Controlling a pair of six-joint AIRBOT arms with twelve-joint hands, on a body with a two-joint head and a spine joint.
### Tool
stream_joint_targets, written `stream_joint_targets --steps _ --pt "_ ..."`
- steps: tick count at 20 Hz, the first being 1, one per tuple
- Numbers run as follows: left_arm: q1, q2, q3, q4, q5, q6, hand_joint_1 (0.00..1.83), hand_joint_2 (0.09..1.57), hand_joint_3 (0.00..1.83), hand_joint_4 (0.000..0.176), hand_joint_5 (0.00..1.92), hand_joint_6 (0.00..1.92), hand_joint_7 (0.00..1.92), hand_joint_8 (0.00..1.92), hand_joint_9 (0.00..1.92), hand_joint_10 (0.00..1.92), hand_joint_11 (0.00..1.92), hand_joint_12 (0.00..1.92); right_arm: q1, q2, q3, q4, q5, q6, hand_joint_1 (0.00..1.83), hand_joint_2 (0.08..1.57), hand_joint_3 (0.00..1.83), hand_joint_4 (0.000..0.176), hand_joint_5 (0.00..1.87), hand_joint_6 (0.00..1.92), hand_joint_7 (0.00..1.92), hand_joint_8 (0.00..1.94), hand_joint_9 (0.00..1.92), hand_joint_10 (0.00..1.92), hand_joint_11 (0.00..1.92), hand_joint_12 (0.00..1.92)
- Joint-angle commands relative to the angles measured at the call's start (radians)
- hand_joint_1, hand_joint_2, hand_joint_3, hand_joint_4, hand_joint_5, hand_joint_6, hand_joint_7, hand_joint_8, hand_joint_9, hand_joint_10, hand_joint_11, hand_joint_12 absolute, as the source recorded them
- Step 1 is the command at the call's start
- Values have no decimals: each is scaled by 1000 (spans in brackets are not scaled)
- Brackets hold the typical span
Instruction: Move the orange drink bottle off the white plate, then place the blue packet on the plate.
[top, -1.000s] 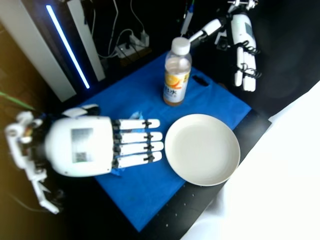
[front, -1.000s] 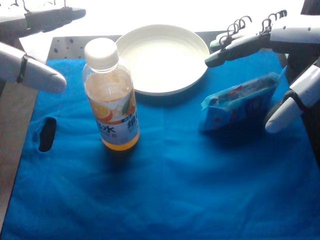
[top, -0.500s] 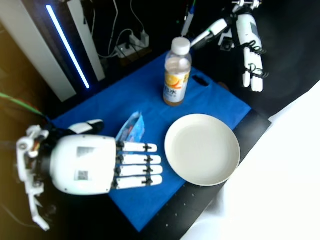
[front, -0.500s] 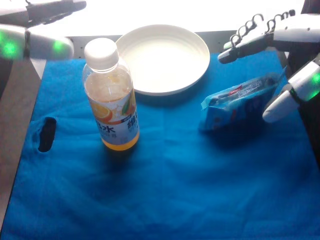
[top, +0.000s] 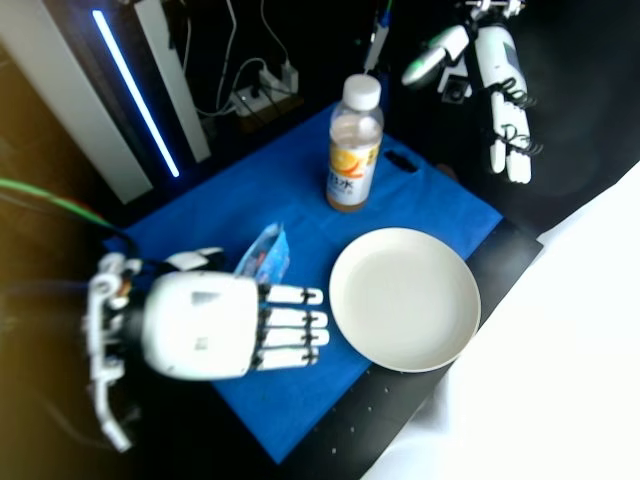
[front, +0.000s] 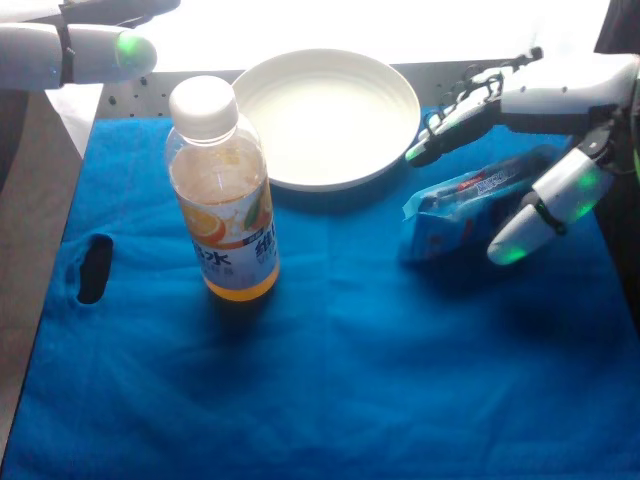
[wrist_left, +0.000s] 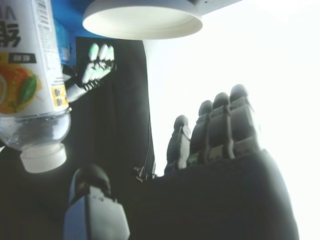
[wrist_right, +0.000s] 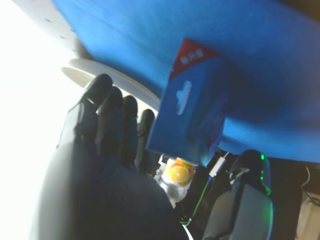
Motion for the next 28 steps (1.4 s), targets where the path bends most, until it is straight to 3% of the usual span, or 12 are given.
stream_joint_targets --steps 1,3,6,7,10,17,22,23,25,26,27,28 --pt "-16 -4 6 -61 -73 0 0 909 26 176 0 0 0 0 0 0 0 0 11 -3 5 40 40 7 780 684 0 72 565 3 568 3 538 18 191 997" --pt "-16 -6 5 -64 -78 1 0 898 16 176 0 0 0 0 0 0 0 0 11 -9 5 38 40 7 855 700 1 48 661 13 721 33 684 73 253 1156" --pt "-16 -7 5 -70 -82 3 0 908 18 176 0 0 0 0 0 0 0 0 11 -12 5 38 40 7 931 766 1 38 768 8 855 106 489 966 268 1438" --pt "-16 -8 5 -71 -84 3 0 911 18 176 0 0 0 0 0 0 0 0 11 -13 5 38 40 7 1051 825 1 0 893 40 676 908 476 1423 371 1619" --pt "-15 -9 4 -72 -88 3 0 899 8 176 0 0 0 0 0 0 0 0 12 -13 8 38 40 7 1185 1032 5 0 1121 702 856 962 716 1279 565 1590" --pt "-12 -10 12 -78 -56 23 0 896 3 174 0 0 0 0 0 0 0 0 17 -14 13 39 47 7 1278 1041 0 0 1185 462 1151 884 949 770 618 1334" --pt "-11 -10 36 -109 14 70 0 859 0 176 0 0 0 0 0 0 0 0 102 -13 13 38 81 7 1155 1112 4 0 988 946 854 1560 923 1852 962 1918" --pt "-11 -10 40 -116 22 78 0 833 0 176 0 0 0 0 0 0 0 0 131 -12 13 27 82 7 1207 1119 0 0 1019 845 942 1200 867 1227 664 1627" --pt "-11 -10 47 -123 30 78 0 856 0 176 0 0 0 0 0 0 0 0 184 -12 15 11 82 3 1220 1110 0 7 988 896 1016 1013 873 762 247 1546" --pt "-11 -11 48 -123 33 78 0 872 0 176 0 0 0 0 0 0 0 0 207 -14 20 10 81 -3 1245 1141 1 0 1023 677 893 1341 842 1203 514 1752" --pt "-11 -12 50 -124 35 78 0 905 14 176 0 0 0 0 0 0 0 0 229 -15 28 10 80 -5 1248 1140 0 0 941 957 921 1182 855 1517 700 1865" --pt "-11 -14 52 -124 37 78 0 917 18 176 0 0 0 0 0 0 0 0 237 -36 48 13 79 -5 1255 1143 0 0 972 753 928 1307 849 1438 694 1746"
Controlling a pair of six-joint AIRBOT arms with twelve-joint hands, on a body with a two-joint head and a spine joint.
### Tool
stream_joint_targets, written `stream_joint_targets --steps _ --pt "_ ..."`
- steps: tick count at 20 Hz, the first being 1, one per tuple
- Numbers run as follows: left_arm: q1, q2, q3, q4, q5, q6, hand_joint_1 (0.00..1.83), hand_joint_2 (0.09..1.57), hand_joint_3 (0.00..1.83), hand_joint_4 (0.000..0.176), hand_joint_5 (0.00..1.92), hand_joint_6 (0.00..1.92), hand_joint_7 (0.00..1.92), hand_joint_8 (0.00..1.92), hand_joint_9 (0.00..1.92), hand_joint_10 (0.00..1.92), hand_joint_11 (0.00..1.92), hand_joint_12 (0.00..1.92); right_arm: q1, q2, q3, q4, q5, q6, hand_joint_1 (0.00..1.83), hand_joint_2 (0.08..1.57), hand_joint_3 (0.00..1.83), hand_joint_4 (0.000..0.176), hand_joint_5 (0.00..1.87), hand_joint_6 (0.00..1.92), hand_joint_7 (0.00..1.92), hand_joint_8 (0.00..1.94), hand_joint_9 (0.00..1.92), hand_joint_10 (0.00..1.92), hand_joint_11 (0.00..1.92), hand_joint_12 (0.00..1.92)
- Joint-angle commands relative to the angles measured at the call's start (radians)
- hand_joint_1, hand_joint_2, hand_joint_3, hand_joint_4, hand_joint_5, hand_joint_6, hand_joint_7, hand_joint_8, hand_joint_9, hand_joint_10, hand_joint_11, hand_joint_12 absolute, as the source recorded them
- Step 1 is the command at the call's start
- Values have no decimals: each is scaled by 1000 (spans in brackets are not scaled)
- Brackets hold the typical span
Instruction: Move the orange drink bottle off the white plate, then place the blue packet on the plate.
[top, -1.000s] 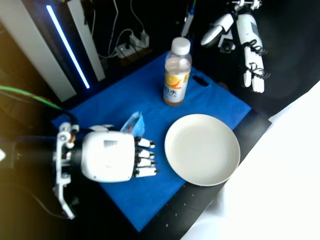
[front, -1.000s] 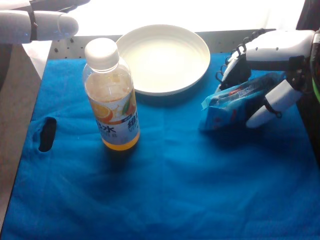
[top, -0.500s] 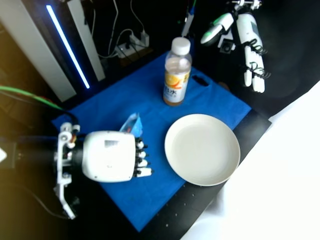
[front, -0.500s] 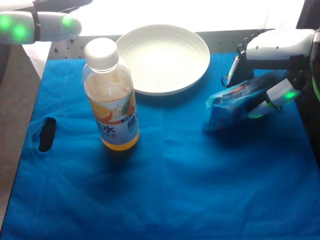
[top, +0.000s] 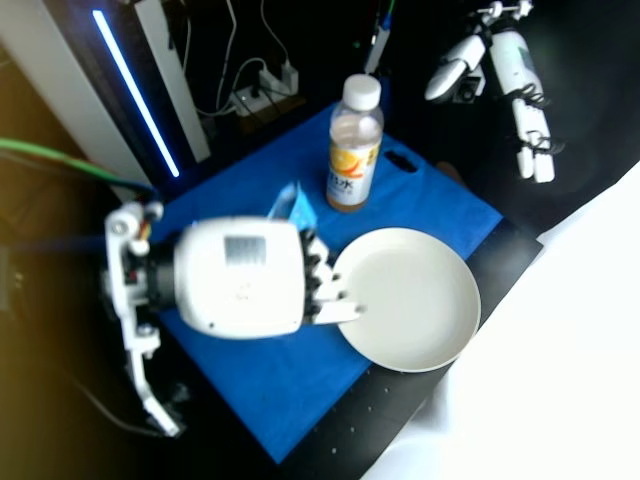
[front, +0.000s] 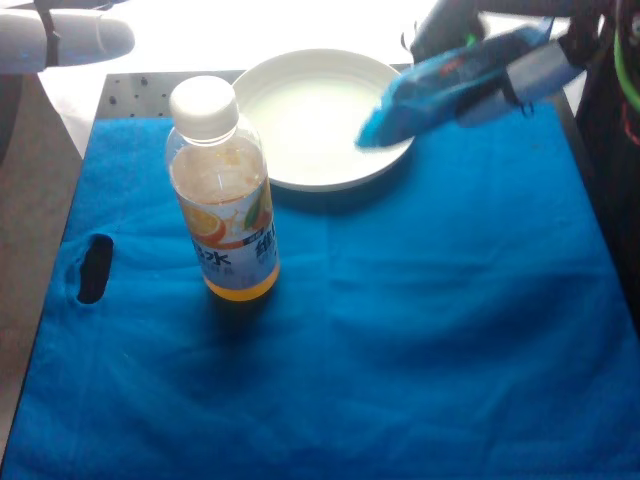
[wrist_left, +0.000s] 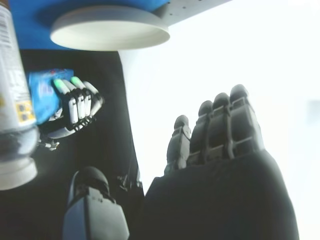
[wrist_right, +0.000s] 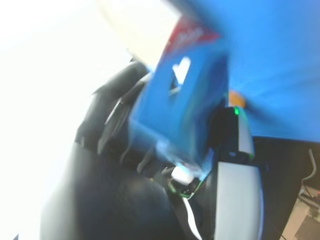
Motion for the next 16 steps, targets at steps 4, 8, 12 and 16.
stream_joint_targets --steps 4,8,12,16 --pt "-11 -8 7 -49 -67 -3 0 900 7 176 0 0 0 0 0 0 0 0 16 -75 62 82 24 4 1199 1078 0 0 1068 763 1145 992 1116 1779 1152 1893" --pt "-11 -21 10 -49 -75 -3 0 871 0 118 0 0 0 0 0 0 0 0 16 -154 126 94 -6 4 1199 1033 0 0 1181 622 984 1885 1071 1921 1191 1921" --pt "-11 -45 25 -40 -85 -9 0 841 0 143 0 0 0 0 0 0 0 0 16 -227 214 94 -19 11 1179 1082 2 0 1053 839 944 1349 931 1686 929 1860" --pt "-14 -61 37 -28 -99 -18 0 868 4 136 0 0 0 0 0 0 0 0 16 -300 282 93 -50 15 1239 1132 0 0 1005 707 919 1357 867 1504 849 1764"
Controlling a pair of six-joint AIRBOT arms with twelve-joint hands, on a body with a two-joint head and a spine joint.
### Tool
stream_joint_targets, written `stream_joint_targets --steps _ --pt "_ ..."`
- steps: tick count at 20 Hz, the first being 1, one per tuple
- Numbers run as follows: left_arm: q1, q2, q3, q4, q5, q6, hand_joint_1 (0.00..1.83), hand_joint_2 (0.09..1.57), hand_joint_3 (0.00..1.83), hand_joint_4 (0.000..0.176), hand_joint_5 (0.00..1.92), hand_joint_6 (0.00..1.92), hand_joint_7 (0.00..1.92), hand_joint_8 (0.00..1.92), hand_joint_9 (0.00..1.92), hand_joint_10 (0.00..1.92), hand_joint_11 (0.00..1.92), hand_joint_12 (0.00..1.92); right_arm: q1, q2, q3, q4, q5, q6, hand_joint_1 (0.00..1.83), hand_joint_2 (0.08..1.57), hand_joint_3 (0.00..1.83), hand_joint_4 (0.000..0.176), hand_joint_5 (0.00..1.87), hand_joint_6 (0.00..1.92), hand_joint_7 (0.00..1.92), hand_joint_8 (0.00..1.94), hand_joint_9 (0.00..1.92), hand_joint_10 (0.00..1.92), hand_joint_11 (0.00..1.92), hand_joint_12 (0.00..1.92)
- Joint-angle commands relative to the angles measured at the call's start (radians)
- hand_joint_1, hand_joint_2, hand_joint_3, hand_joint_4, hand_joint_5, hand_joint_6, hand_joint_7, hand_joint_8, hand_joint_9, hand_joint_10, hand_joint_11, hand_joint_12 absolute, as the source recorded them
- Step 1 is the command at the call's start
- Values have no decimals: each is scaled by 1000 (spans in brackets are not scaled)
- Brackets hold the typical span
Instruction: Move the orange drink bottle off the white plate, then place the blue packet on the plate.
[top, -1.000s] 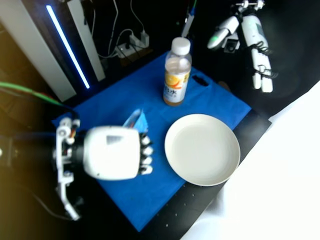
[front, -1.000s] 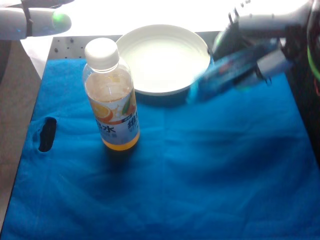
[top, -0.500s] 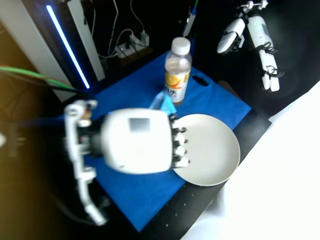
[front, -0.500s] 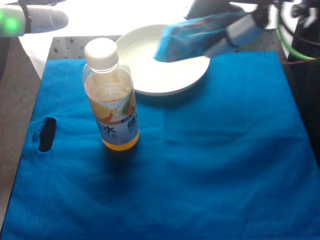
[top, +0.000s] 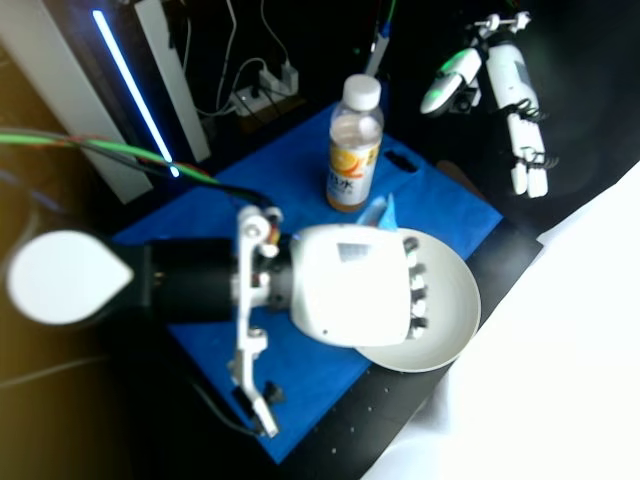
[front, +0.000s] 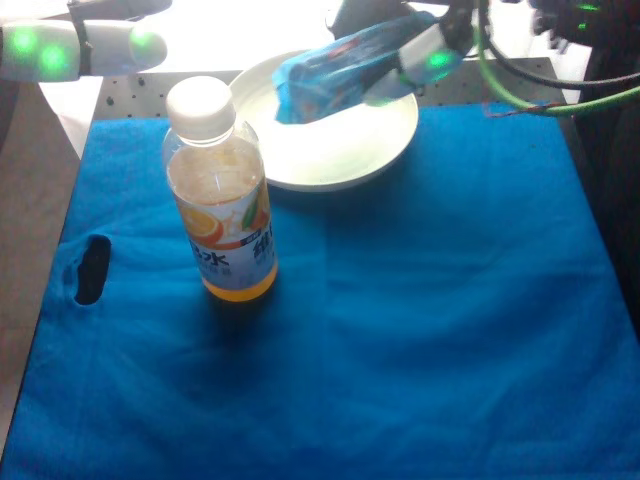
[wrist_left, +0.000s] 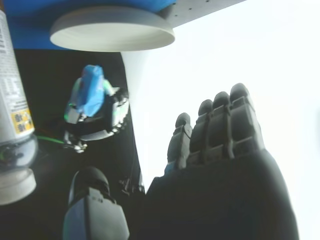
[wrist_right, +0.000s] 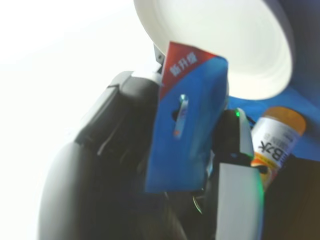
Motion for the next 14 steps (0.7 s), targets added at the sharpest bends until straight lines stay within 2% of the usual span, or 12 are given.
stream_joint_targets --steps 1,2,5,6,7,8,9,10,11,12,13,14 --pt "-18 -7 11 -35 -73 -18 0 890 13 121 0 0 0 0 0 0 0 0 13 -13 16 64 32 8 1253 1130 0 0 1027 642 933 1325 865 1419 812 1723" --pt "-19 -9 12 -32 -74 -19 0 911 21 118 0 0 0 0 0 0 0 0 13 -20 23 64 29 8 1244 1109 0 0 1058 662 980 1179 888 1120 759 1520" --pt "-26 -22 17 -26 -84 -22 0 880 0 140 0 0 0 0 0 0 0 0 13 -59 64 64 21 8 1225 1107 4 0 1073 835 929 1064 1002 464 627 1250" --pt "-26 -24 17 -26 -86 -24 0 864 0 149 0 0 0 0 0 0 0 0 13 -68 72 64 16 8 1225 1116 0 0 1075 785 907 1147 1029 435 667 1323" --pt "-26 -26 17 -26 -89 -26 0 861 0 152 0 0 0 0 0 0 0 0 13 -75 78 64 10 8 1238 1121 4 0 1073 687 898 1259 961 754 705 1500" --pt "-28 -27 18 -26 -92 -27 0 854 0 152 0 0 0 0 0 0 0 0 13 -80 80 62 2 8 1241 1142 1 0 998 763 897 1314 890 1033 715 1592" --pt "-30 -29 18 -26 -95 -27 0 865 0 147 0 0 0 0 0 0 0 0 13 -84 85 58 -1 8 1254 1139 0 0 973 771 936 1291 919 1156 783 1604" --pt "-32 -29 18 -26 -98 -27 0 879 2 152 0 0 0 0 0 0 0 0 13 -88 90 56 -3 8 1252 1152 1 0 941 779 923 1349 954 1373 835 1689" --pt "-34 -30 17 -26 -102 -28 0 877 1 147 0 0 0 0 0 0 0 0 13 -94 98 55 -6 8 1248 1148 4 0 908 1007 919 1212 987 1610 909 1821" --pt "-35 -30 17 -26 -104 -28 0 870 0 150 0 0 0 0 0 0 0 0 11 -99 105 55 -7 8 1186 1115 0 0 983 941 974 1595 1032 1859 1055 1901" --pt "-37 -30 16 -25 -106 -28 0 879 2 151 0 0 0 0 0 0 0 0 8 -109 117 55 -7 8 1171 1114 0 0 982 953 985 1752 1088 1909 1149 1917" --pt "-39 -32 16 -25 -108 -28 0 886 5 149 0 0 0 0 0 0 0 0 4 -118 127 55 -7 8 1229 1143 0 0 912 1049 927 1294 934 1796 989 1920"
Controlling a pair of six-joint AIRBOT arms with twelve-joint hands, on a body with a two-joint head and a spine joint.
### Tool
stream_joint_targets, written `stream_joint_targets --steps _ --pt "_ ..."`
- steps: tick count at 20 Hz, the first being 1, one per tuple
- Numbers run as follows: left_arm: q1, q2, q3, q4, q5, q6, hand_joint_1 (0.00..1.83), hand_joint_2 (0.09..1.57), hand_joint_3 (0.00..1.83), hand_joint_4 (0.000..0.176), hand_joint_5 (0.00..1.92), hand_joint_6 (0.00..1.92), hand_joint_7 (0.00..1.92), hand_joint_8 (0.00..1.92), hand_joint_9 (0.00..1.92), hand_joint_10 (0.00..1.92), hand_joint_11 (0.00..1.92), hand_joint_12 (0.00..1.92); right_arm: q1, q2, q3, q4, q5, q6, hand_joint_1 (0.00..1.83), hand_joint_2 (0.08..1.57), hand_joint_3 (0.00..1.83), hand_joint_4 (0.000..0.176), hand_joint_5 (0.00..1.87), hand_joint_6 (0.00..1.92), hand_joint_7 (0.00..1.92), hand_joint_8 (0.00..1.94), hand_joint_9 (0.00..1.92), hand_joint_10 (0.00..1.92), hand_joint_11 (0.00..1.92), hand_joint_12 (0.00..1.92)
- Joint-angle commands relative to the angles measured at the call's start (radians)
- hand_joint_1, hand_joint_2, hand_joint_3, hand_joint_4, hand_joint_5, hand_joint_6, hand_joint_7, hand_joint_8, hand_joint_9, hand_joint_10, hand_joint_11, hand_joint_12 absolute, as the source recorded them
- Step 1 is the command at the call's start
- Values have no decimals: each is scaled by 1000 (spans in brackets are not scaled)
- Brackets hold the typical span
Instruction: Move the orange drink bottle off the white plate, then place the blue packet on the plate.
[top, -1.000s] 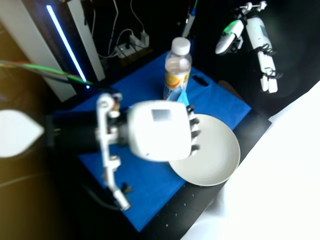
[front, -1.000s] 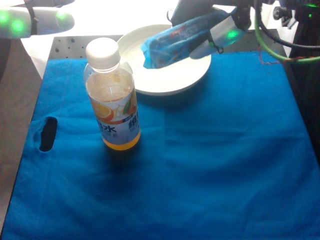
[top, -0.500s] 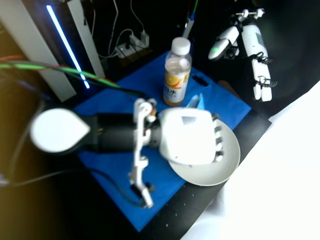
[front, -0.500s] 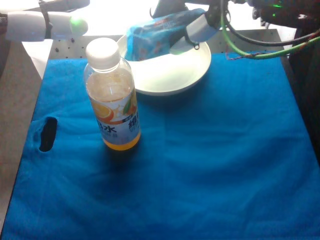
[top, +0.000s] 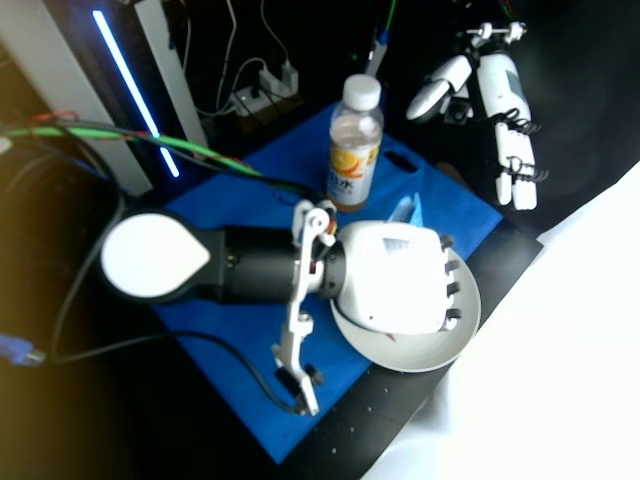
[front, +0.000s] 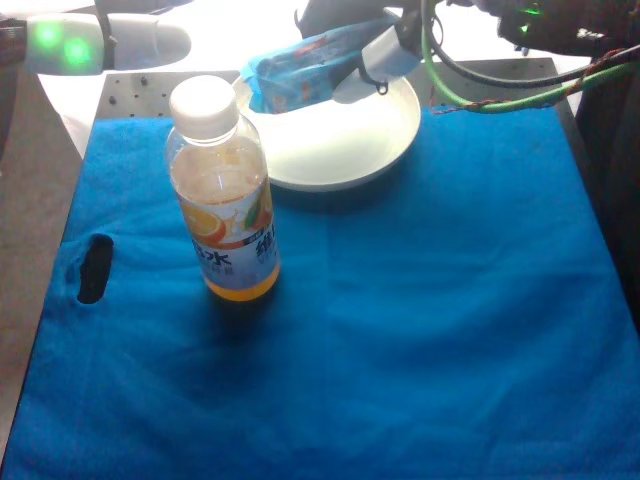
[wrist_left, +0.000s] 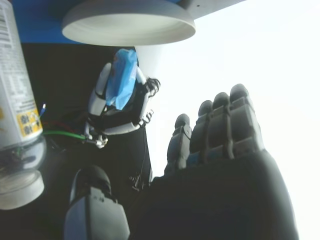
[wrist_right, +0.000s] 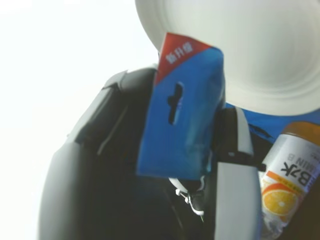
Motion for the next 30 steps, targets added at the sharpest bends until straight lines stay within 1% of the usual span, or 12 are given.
stream_joint_targets --steps 1,4,7,9,13,16,19,22,23,25,28,30 --pt "-16 -4 3 -50 -77 -7 0 900 11 150 0 0 0 0 0 0 0 0 4 -5 8 56 35 6 1255 1129 0 0 956 829 981 1226 912 1565 896 1829" --pt "-21 -8 1 -50 -81 -8 0 919 14 146 0 0 0 0 0 0 0 0 -9 -21 24 55 24 6 1250 1148 1 0 904 868 956 1259 860 1299 750 1710" --pt "-25 -13 1 -50 -90 -9 0 915 8 175 0 0 0 0 0 0 0 0 -24 -36 45 54 16 6 1222 1175 2 0 841 1006 913 1294 871 995 682 1544" --pt "-28 -14 0 -50 -95 -10 0 946 17 153 0 0 0 0 0 0 0 0 -32 -38 49 50 11 7 1244 1169 0 0 874 893 910 1345 858 1244 734 1664" --pt "-30 -14 -1 -53 -103 -16 0 971 20 126 0 0 0 0 0 0 0 0 -37 -47 75 20 11 70 1241 1137 0 0 925 891 976 1182 959 895 791 1403" --pt "-31 -15 -2 -57 -107 -17 0 972 14 150 0 0 0 0 0 0 0 0 -41 -47 79 20 10 70 1243 1146 1 0 840 1016 1007 1131 1007 731 774 1364" --pt "-31 -15 -4 -60 -111 -17 0 981 13 111 0 0 0 0 0 0 0 0 -43 -47 80 20 10 70 1245 1155 0 0 818 1029 991 1173 978 722 748 1356" --pt "-32 -17 -8 -61 -117 -17 0 970 4 152 0 0 0 0 0 0 0 0 -44 -47 80 20 11 70 1233 1148 0 0 854 1005 981 1166 944 641 679 1385" --pt "-33 -17 -8 -61 -118 -17 0 992 12 142 0 0 0 0 0 0 0 0 -44 -47 81 20 11 70 1221 1154 1 0 834 1061 971 1157 897 605 584 1326" --pt "-33 -18 -8 -61 -118 -17 0 998 12 143 0 0 0 0 0 0 0 0 -44 -47 82 20 11 70 1126 1085 0 0 756 166 832 217 840 327 474 1220" --pt "-33 -19 -8 -62 -118 -17 0 1002 10 143 0 0 0 0 0 0 0 0 -44 -47 86 20 11 70 1047 987 0 0 688 2 870 19 880 134 397 1355" --pt "-34 -19 -8 -63 -119 -17 0 997 5 143 0 0 0 0 0 0 0 0 -44 -48 89 20 11 70 1030 896 0 0 517 2 696 5 772 43 370 1028"
